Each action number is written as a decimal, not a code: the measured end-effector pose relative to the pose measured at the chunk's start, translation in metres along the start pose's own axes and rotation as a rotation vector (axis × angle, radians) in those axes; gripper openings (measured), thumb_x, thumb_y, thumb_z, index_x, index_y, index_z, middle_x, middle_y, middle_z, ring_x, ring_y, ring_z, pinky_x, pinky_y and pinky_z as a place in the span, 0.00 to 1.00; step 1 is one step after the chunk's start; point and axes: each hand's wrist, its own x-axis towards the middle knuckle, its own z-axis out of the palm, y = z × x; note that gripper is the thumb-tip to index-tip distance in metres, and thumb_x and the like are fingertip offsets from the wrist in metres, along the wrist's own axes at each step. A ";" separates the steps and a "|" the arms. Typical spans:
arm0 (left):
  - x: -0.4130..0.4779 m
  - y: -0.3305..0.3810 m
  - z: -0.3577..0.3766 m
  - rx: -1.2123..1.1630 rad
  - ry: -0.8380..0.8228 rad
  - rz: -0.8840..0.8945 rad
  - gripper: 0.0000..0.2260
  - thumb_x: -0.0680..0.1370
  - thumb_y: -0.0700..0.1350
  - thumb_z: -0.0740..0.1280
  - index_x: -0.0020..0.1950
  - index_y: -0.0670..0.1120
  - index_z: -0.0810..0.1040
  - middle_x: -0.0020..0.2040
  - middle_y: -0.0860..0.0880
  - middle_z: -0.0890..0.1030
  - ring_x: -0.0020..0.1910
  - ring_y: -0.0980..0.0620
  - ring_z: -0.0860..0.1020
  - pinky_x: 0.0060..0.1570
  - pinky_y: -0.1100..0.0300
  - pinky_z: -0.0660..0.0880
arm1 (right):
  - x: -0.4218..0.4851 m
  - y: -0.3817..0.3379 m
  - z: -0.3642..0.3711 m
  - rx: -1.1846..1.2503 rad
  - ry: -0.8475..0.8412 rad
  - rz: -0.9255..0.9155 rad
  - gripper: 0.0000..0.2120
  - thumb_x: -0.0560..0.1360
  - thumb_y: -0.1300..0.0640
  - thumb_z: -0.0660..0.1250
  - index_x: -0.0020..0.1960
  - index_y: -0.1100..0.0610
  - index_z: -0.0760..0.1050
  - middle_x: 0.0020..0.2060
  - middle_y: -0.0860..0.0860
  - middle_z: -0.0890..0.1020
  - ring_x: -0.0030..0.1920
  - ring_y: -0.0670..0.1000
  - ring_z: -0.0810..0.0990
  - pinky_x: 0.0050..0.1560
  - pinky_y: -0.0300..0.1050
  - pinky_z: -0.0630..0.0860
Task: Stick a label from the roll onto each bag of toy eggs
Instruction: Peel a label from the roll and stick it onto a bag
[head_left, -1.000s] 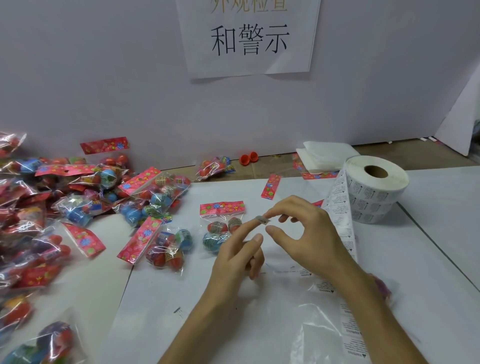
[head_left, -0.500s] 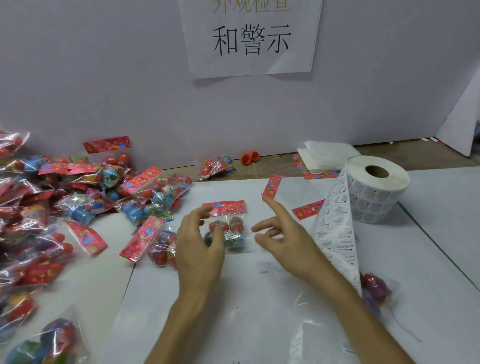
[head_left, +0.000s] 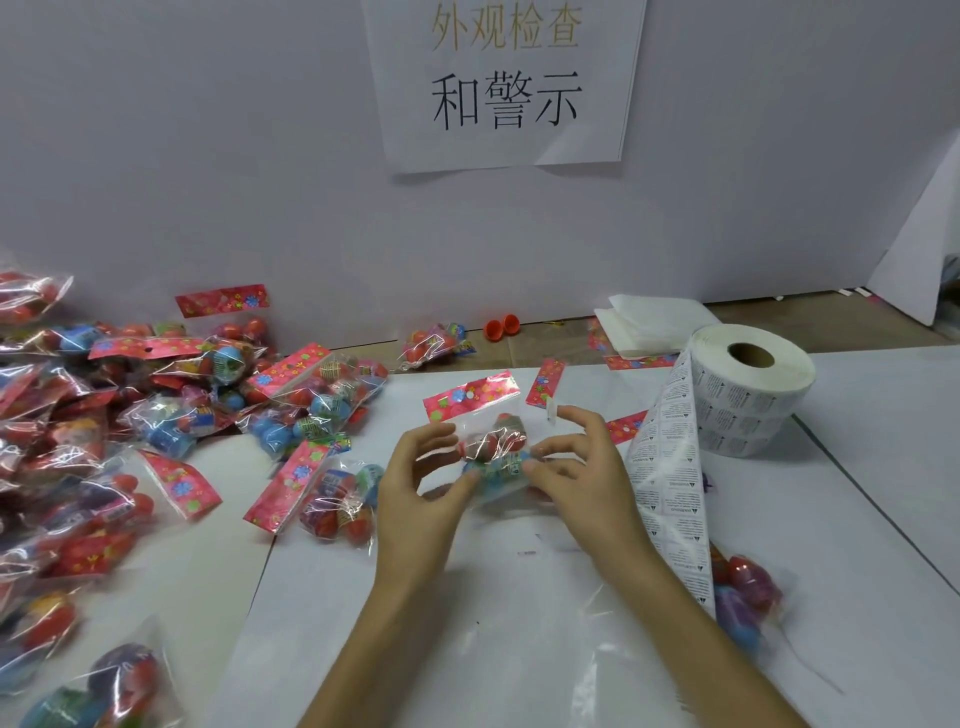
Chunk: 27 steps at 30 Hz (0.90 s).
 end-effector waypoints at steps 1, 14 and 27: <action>0.001 0.001 -0.001 -0.046 0.024 -0.030 0.21 0.75 0.36 0.76 0.61 0.56 0.77 0.59 0.57 0.81 0.56 0.59 0.81 0.46 0.67 0.79 | 0.000 -0.001 -0.001 0.044 0.011 -0.003 0.28 0.74 0.65 0.75 0.64 0.43 0.68 0.49 0.51 0.83 0.50 0.52 0.85 0.51 0.54 0.84; 0.003 0.002 -0.001 -0.400 -0.145 -0.322 0.21 0.67 0.45 0.77 0.58 0.42 0.84 0.52 0.42 0.87 0.50 0.45 0.86 0.48 0.57 0.83 | -0.007 -0.014 0.001 0.189 -0.075 -0.143 0.30 0.71 0.68 0.76 0.64 0.45 0.70 0.47 0.48 0.84 0.53 0.49 0.84 0.56 0.52 0.81; 0.011 0.001 -0.009 -0.575 0.047 -0.448 0.20 0.69 0.38 0.77 0.60 0.37 0.81 0.50 0.41 0.86 0.43 0.50 0.83 0.40 0.58 0.77 | -0.012 -0.027 0.000 0.681 -0.376 0.197 0.13 0.72 0.56 0.67 0.52 0.54 0.86 0.30 0.53 0.72 0.27 0.47 0.66 0.29 0.39 0.68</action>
